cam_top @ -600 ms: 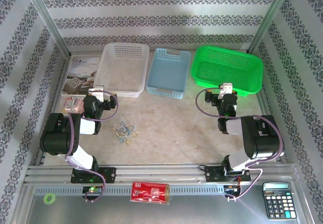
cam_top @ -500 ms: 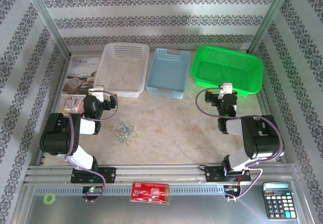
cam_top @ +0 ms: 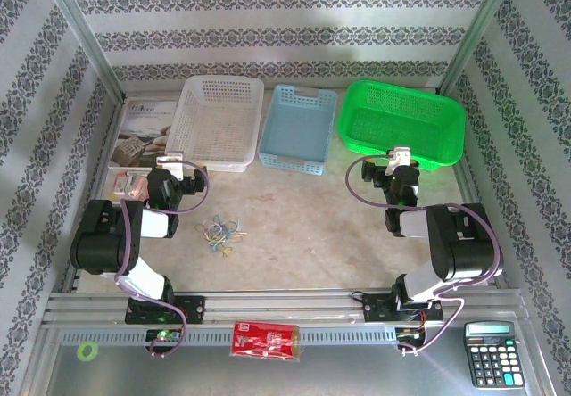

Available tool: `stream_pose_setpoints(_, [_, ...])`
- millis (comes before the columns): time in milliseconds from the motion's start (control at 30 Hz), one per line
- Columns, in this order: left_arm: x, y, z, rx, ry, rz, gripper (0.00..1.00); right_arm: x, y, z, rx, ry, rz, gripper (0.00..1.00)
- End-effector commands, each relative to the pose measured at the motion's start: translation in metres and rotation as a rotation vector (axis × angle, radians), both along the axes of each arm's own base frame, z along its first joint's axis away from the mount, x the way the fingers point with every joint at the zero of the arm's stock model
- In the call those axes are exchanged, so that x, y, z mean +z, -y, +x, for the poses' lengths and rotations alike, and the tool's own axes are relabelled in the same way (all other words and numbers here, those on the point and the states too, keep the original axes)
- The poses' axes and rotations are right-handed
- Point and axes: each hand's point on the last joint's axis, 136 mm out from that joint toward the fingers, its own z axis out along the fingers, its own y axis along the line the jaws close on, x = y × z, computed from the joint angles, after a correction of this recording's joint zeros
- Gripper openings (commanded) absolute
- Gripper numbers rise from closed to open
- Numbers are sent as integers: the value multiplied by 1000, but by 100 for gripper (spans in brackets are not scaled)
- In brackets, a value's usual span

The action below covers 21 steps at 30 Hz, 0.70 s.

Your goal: Untangle the cables

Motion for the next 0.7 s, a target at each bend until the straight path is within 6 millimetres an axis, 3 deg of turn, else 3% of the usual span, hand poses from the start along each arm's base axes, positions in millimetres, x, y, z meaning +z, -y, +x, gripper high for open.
stream_pose_setpoints(0, [2, 7, 4, -30, -2, 10, 100, 3, 2, 2, -2, 12, 18, 98])
stream_pose_setpoints(667, [2, 2, 4, 2, -3, 9, 100, 3, 1, 2, -1, 12, 19, 98])
